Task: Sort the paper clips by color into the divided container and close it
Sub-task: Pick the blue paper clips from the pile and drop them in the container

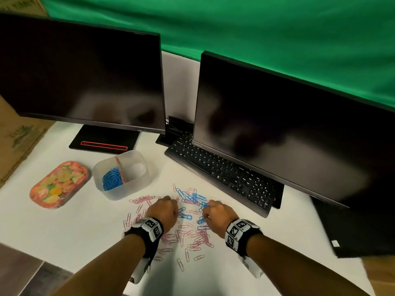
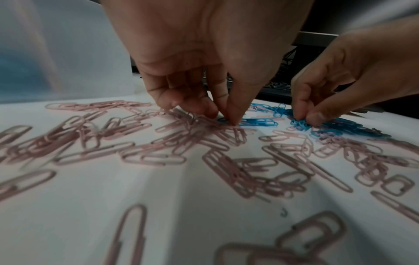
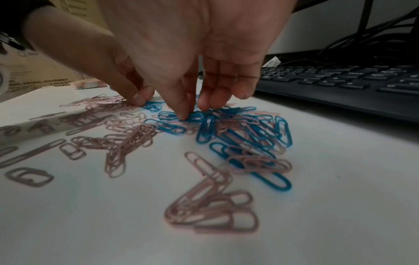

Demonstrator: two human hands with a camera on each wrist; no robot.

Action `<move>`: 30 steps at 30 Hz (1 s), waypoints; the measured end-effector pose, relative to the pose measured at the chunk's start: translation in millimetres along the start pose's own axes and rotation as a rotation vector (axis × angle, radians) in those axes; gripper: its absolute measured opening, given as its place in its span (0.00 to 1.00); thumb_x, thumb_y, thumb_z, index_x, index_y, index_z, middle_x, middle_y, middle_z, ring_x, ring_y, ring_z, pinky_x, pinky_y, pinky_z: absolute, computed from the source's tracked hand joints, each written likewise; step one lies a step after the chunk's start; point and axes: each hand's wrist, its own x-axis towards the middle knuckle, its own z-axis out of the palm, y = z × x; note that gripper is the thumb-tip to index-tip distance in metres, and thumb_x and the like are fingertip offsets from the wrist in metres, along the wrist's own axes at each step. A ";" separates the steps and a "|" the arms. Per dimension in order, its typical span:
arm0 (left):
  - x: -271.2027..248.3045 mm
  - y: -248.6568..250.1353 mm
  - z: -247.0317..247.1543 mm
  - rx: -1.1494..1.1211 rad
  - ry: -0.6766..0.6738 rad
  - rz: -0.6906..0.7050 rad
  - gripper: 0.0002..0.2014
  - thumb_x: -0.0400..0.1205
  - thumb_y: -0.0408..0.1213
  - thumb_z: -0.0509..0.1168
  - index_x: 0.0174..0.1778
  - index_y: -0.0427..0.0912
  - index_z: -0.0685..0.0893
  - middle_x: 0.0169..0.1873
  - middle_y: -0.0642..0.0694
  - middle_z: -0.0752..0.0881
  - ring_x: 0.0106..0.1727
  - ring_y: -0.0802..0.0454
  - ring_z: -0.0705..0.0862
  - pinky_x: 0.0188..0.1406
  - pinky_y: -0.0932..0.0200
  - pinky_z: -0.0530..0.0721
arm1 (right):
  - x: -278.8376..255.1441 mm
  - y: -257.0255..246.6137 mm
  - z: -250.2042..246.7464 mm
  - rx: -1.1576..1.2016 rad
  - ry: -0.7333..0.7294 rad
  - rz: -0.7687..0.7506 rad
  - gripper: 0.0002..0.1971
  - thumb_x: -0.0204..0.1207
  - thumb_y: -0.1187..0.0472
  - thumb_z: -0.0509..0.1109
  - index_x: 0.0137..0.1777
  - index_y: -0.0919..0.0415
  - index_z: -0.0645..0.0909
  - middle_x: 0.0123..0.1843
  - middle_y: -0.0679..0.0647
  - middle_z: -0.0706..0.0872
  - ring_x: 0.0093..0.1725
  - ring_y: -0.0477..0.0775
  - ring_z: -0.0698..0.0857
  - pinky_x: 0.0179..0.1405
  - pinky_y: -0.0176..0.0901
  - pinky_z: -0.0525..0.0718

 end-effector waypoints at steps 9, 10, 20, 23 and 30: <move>0.8 2.1 -7.1 -0.013 -0.006 -0.002 0.07 0.78 0.39 0.60 0.47 0.45 0.82 0.49 0.47 0.80 0.49 0.45 0.82 0.45 0.54 0.82 | -7.6 0.7 1.1 0.057 0.066 0.025 0.11 0.82 0.63 0.56 0.58 0.63 0.78 0.63 0.58 0.78 0.61 0.59 0.79 0.61 0.47 0.78; 1.3 2.3 -7.6 -0.028 0.003 0.002 0.05 0.78 0.39 0.61 0.46 0.46 0.81 0.48 0.48 0.79 0.48 0.46 0.81 0.44 0.55 0.81 | -8.4 1.4 0.7 0.065 0.076 0.024 0.11 0.82 0.62 0.56 0.58 0.62 0.77 0.63 0.57 0.78 0.62 0.59 0.79 0.61 0.46 0.77; 3.7 6.2 5.1 0.076 -0.053 0.187 0.07 0.79 0.43 0.64 0.52 0.51 0.82 0.55 0.51 0.77 0.55 0.49 0.81 0.45 0.57 0.78 | -6.9 -3.2 -0.5 0.029 0.011 0.022 0.10 0.81 0.61 0.62 0.59 0.60 0.79 0.64 0.56 0.76 0.65 0.59 0.76 0.61 0.46 0.76; 3.5 5.2 7.9 0.056 -0.024 0.191 0.05 0.79 0.44 0.64 0.49 0.51 0.83 0.52 0.51 0.78 0.53 0.50 0.81 0.41 0.59 0.74 | -4.5 -3.9 -0.5 0.044 -0.008 0.053 0.10 0.81 0.61 0.62 0.58 0.62 0.79 0.64 0.57 0.76 0.65 0.59 0.76 0.63 0.48 0.77; 4.5 4.8 9.4 -0.028 -0.018 0.158 0.05 0.77 0.40 0.66 0.36 0.53 0.78 0.41 0.56 0.75 0.43 0.52 0.79 0.40 0.60 0.76 | -1.2 -3.8 -0.2 0.127 -0.052 0.086 0.08 0.78 0.63 0.65 0.55 0.60 0.80 0.61 0.57 0.80 0.61 0.60 0.81 0.60 0.50 0.82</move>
